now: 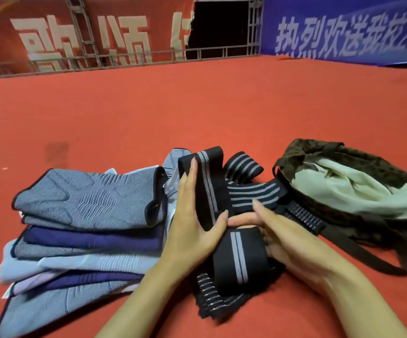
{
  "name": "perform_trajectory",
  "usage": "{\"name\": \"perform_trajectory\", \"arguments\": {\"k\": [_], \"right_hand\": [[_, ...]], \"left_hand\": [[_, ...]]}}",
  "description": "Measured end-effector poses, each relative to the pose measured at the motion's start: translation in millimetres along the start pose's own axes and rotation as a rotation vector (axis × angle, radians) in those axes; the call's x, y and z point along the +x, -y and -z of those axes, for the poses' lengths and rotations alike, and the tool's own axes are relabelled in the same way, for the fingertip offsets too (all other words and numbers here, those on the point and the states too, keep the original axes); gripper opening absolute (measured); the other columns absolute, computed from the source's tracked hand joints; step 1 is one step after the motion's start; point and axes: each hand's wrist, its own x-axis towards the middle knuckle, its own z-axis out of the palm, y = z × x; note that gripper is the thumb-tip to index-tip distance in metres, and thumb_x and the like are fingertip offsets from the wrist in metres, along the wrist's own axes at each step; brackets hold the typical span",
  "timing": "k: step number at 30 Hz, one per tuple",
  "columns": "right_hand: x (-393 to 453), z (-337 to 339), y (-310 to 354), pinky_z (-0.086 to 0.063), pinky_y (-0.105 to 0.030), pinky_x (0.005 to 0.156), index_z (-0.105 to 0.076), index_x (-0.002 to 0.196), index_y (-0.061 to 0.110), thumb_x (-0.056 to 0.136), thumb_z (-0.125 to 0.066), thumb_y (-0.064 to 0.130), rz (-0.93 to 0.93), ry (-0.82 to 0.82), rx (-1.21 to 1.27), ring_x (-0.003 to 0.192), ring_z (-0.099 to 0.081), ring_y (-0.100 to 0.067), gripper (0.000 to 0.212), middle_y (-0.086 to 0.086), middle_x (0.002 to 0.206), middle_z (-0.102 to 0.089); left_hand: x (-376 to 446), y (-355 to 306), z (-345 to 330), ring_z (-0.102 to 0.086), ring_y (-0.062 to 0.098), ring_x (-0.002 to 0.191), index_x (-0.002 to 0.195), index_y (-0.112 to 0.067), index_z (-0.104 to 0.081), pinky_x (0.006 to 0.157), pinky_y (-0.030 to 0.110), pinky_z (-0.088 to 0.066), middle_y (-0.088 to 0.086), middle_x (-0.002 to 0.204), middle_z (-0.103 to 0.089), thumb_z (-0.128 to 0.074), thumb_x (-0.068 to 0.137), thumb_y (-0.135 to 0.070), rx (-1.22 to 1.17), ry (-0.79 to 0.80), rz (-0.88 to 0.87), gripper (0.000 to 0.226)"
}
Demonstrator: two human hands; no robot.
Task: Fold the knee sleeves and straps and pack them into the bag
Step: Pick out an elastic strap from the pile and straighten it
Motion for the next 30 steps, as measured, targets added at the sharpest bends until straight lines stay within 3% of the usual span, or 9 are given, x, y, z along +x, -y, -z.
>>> {"name": "perform_trajectory", "arguments": {"k": [3, 9, 13, 14, 18, 22, 25, 28, 30], "right_hand": [[-4, 3, -6, -0.051, -0.032, 0.102, -0.061, 0.132, 0.043, 0.100, -0.068, 0.031, 0.134, -0.001, -0.449, 0.109, -0.069, -0.002, 0.035, 0.019, 0.114, -0.074], [15, -4, -17, -0.057, -0.037, 0.086, -0.051, 0.117, 0.043, 0.086, -0.080, 0.041, 0.187, -0.304, -0.480, 0.082, -0.074, -0.002, 0.043, 0.017, 0.092, -0.077], [21, -10, -22, -0.047, -0.026, 0.101, -0.029, 0.150, 0.039, 0.090, -0.077, 0.040, 0.183, -0.324, -0.514, 0.109, -0.066, 0.007, 0.077, 0.021, 0.107, -0.076], [21, -8, -24, -0.047, -0.027, 0.104, -0.035, 0.148, 0.040, 0.092, -0.076, 0.039, 0.205, -0.312, -0.551, 0.113, -0.064, 0.007, 0.070, 0.022, 0.112, -0.075], [20, -2, -18, -0.052, -0.025, 0.093, -0.073, 0.117, 0.044, 0.089, -0.073, 0.049, 0.279, -0.338, -0.715, 0.108, -0.066, 0.007, 0.029, 0.026, 0.112, -0.074], [20, -3, -20, -0.051, -0.015, 0.085, -0.075, 0.096, 0.049, 0.081, -0.081, 0.048, 0.283, -0.401, -0.577, 0.098, -0.068, 0.009, 0.017, 0.025, 0.099, -0.076], [23, -4, -21, -0.049, -0.011, 0.077, -0.070, 0.089, 0.041, 0.081, -0.081, 0.050, 0.215, -0.422, -0.526, 0.091, -0.066, 0.011, 0.016, 0.023, 0.091, -0.073], [27, 5, -25, -0.056, -0.032, 0.091, -0.075, 0.105, 0.029, 0.089, -0.067, 0.054, 0.267, -0.439, -0.524, 0.104, -0.070, -0.001, 0.031, 0.012, 0.104, -0.077], [25, 10, -24, -0.059, -0.045, 0.088, -0.075, 0.102, 0.023, 0.090, -0.061, 0.048, 0.236, -0.430, -0.502, 0.101, -0.073, -0.008, 0.030, 0.010, 0.097, -0.079]], "left_hand": [[2, 2, 0, -0.010, 0.011, 0.160, 0.165, -0.032, -0.009, 0.130, 0.033, -0.014, -0.022, 0.171, -0.013, -0.077, 0.091, -0.011, -0.039, 0.013, 0.005, 0.103], [11, 2, 2, -0.031, 0.022, 0.156, 0.165, -0.039, -0.014, 0.120, 0.059, -0.035, -0.017, 0.170, -0.021, -0.071, 0.093, -0.009, -0.187, 0.032, 0.036, 0.097], [10, -9, 2, -0.043, 0.024, 0.149, 0.163, -0.032, -0.023, 0.119, 0.056, -0.038, -0.010, 0.165, -0.035, -0.068, 0.092, 0.003, -0.237, 0.115, 0.042, 0.091], [10, -13, 1, -0.042, 0.024, 0.149, 0.163, -0.028, -0.025, 0.120, 0.056, -0.036, -0.010, 0.164, -0.037, -0.067, 0.093, 0.006, -0.275, 0.155, 0.033, 0.088], [13, -31, 10, -0.042, 0.016, 0.149, 0.158, -0.009, -0.033, 0.120, 0.038, -0.039, 0.001, 0.160, -0.046, -0.062, 0.094, 0.016, -0.479, 0.267, 0.089, 0.075], [18, -35, 20, -0.051, 0.020, 0.140, 0.149, -0.004, -0.043, 0.120, 0.046, -0.039, 0.012, 0.147, -0.057, -0.060, 0.096, 0.014, -0.604, 0.254, 0.138, 0.058], [20, -45, 26, -0.064, 0.018, 0.112, 0.151, -0.012, -0.038, 0.104, 0.037, -0.052, 0.007, 0.118, -0.070, -0.055, 0.096, 0.018, -0.665, 0.312, 0.145, 0.065], [20, -42, 27, -0.062, 0.006, 0.082, 0.155, -0.017, -0.034, 0.083, 0.021, -0.052, -0.009, 0.084, -0.068, -0.050, 0.093, 0.027, -0.678, 0.363, 0.122, 0.077], [19, -41, 29, -0.060, 0.005, 0.079, 0.154, -0.013, -0.038, 0.080, 0.019, -0.051, -0.008, 0.081, -0.066, -0.051, 0.092, 0.028, -0.707, 0.394, 0.149, 0.075]]}}
